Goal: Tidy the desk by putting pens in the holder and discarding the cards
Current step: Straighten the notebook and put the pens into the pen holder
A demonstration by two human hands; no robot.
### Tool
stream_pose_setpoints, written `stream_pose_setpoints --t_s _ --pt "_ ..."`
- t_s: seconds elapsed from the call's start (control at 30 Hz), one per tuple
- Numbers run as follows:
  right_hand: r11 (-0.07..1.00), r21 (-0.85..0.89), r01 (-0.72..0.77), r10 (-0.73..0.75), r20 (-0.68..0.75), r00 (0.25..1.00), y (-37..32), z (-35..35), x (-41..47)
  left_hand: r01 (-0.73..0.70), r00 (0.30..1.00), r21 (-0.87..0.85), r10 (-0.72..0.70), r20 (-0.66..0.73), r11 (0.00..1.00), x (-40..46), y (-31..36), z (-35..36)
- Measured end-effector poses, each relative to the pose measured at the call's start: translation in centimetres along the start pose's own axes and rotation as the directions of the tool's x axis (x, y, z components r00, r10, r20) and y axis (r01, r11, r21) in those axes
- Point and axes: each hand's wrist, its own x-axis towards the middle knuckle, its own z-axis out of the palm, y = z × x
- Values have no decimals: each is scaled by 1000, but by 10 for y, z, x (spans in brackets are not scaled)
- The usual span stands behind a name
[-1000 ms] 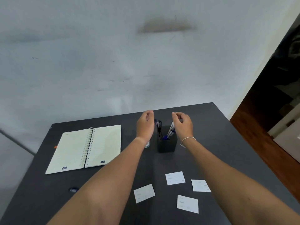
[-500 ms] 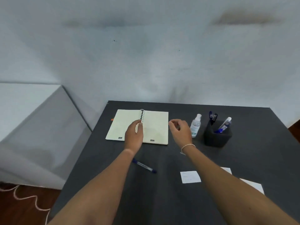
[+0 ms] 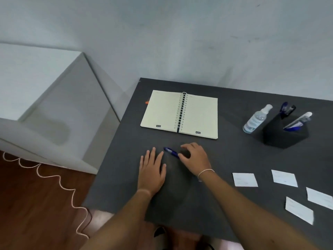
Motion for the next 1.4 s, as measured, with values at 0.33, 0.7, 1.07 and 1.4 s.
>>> stream_pose_setpoints --t_s 0.33,0.7,1.07,1.4 --pt "992 -119 39 -43 -26 999 -3 16 15 -26 1000 64 26 1 998 -1 -5 8" --pt "991 94 -99 113 -169 979 9 -30 15 -7 1000 78 5 23 997 0 -2 5" --pt "916 383 -121 290 -424 858 61 -133 -9 -355 929 1 353 110 935 31 109 4" --pt "774 633 -19 493 -584 645 136 -222 -35 -608 784 8 599 166 794 62 194 31"
